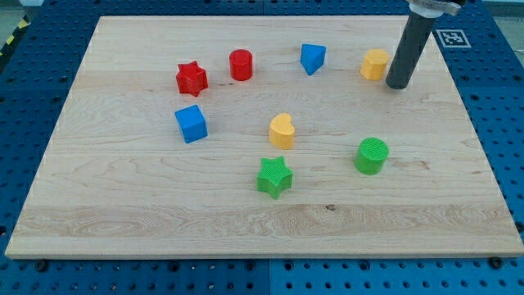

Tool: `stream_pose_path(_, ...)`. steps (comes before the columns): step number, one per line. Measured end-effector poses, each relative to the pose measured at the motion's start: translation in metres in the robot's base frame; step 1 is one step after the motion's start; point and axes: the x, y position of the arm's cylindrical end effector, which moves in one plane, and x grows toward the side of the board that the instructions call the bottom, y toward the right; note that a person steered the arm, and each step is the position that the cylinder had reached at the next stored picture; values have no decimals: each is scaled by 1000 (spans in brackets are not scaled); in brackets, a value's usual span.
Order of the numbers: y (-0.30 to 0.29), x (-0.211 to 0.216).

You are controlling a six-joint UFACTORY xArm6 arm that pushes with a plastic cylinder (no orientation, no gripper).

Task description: Move the yellow hexagon towards top right

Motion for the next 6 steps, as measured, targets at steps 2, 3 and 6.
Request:
stream_pose_path(2,-24,0)
stream_pose_path(3,-24,0)
stream_pose_path(6,-54,21)
